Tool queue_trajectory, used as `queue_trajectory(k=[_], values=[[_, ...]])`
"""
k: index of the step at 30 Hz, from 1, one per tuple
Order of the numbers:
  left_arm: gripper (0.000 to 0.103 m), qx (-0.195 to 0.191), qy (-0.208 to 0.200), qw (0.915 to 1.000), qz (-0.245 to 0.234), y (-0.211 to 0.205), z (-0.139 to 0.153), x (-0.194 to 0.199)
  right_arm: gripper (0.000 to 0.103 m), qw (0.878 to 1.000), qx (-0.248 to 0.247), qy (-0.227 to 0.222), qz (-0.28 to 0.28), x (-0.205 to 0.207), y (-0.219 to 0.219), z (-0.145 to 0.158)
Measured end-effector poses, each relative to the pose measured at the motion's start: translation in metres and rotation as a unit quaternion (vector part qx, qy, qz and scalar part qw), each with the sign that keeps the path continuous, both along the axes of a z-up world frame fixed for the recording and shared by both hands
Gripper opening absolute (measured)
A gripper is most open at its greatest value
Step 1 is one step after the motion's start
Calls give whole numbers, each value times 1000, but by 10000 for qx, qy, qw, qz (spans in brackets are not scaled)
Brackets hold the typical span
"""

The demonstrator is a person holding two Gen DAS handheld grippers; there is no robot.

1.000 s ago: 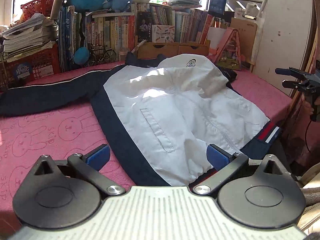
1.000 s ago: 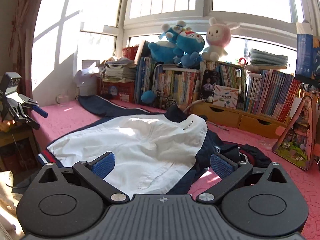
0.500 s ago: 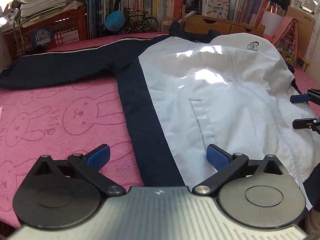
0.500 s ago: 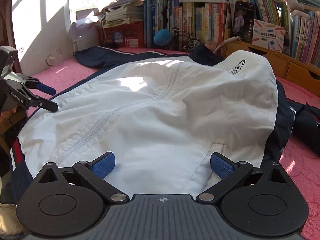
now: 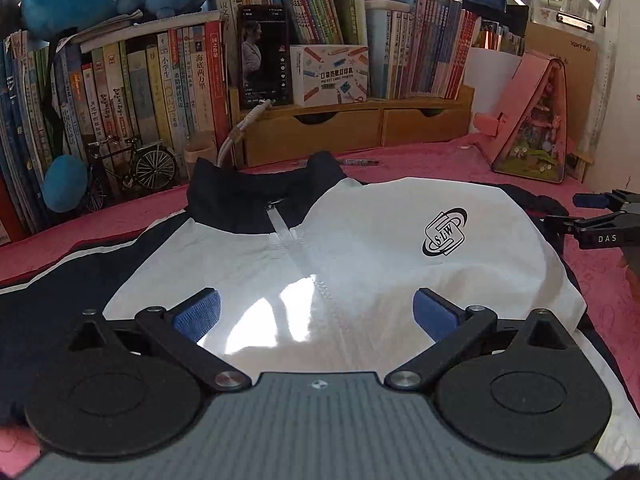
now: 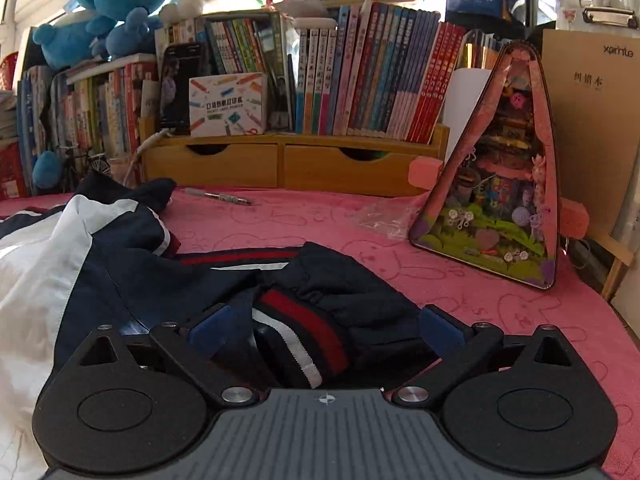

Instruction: Fold clothes

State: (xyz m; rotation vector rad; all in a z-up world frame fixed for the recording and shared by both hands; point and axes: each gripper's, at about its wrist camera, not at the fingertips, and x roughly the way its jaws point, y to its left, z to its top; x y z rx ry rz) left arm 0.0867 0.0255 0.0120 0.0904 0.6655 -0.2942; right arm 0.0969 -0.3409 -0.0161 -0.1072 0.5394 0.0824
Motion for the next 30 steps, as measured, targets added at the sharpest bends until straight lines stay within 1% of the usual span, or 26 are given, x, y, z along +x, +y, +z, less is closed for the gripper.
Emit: queue_trajectory(k=[3,4,5,6,7,8,9,10,11,12,14,15,17,18,20,21,22,23,25,26,27,28,29,30], values=[[103,321,207,9993,-62,-16,-28,10,91,9979,-614,41,207,3,14,-16],[103,441,241,9987,-88,-19,-36,10,80,9974,-666,69,266,3,17,-18],[103,560,224,9981,-105,-21,-42,9,66,9968,-717,97,326,2,20,-19],[103,645,176,9977,-117,-21,-46,6,64,9962,-769,125,385,2,23,-21],[103,612,108,9980,-117,-20,-47,4,61,9957,-810,137,436,2,26,-22],[103,578,41,9982,-116,-18,-48,2,51,9958,-793,110,453,2,27,-19],[103,544,-11,9985,-115,-17,-49,0,47,9967,-683,71,428,2,26,-15],[103,502,21,9987,-108,-17,-47,2,41,9979,-531,0,364,3,23,-10],[103,466,44,9988,-105,-16,-46,3,21,9988,-389,-84,285,2,19,-4],[103,441,60,9990,-104,-16,-45,4,17,9991,-315,-237,124,1,15,4],[103,407,83,9991,-102,-16,-45,5,10,9958,-385,-705,-435,-5,2,24],[103,396,90,9991,-101,-17,-44,6,10,9924,-403,-923,-713,-8,-7,34],[103,387,93,9992,-97,-17,-44,7,10,9852,-353,-1207,-1163,-15,-31,54],[103,379,97,9992,-93,-17,-44,7,10,9871,-307,-1131,-1092,-15,-43,60],[103,357,108,9993,-86,-16,-45,8,15,9908,-230,-973,-914,-16,-63,70],[103,345,114,9993,-84,-16,-45,8,17,9932,-234,-877,-729,-16,-63,67],[103,334,120,9993,-81,-15,-45,8,27,9954,-252,-763,-529,-15,-62,62],[103,329,121,9994,-76,-15,-45,8,46,9973,-304,-603,-294,-13,-55,55],[103,336,114,9993,-69,-15,-45,8,61,9984,-434,-307,191,-8,-34,37],[103,339,112,9993,-67,-16,-45,8,62,9979,-485,-178,392,-4,-23,29],[103,337,112,9993,-66,-15,-45,7,64,9979,-463,-62,453,3,-15,22],[103,334,114,9994,-64,-15,-45,7,79,9983,-382,102,437,13,-8,15],[103,329,116,9994,-65,-15,-45,7,95,9983,-310,283,395,24,-3,7],[103,324,118,9994,-66,-15,-45,7,96,9984,-252,421,265,33,-2,1]])
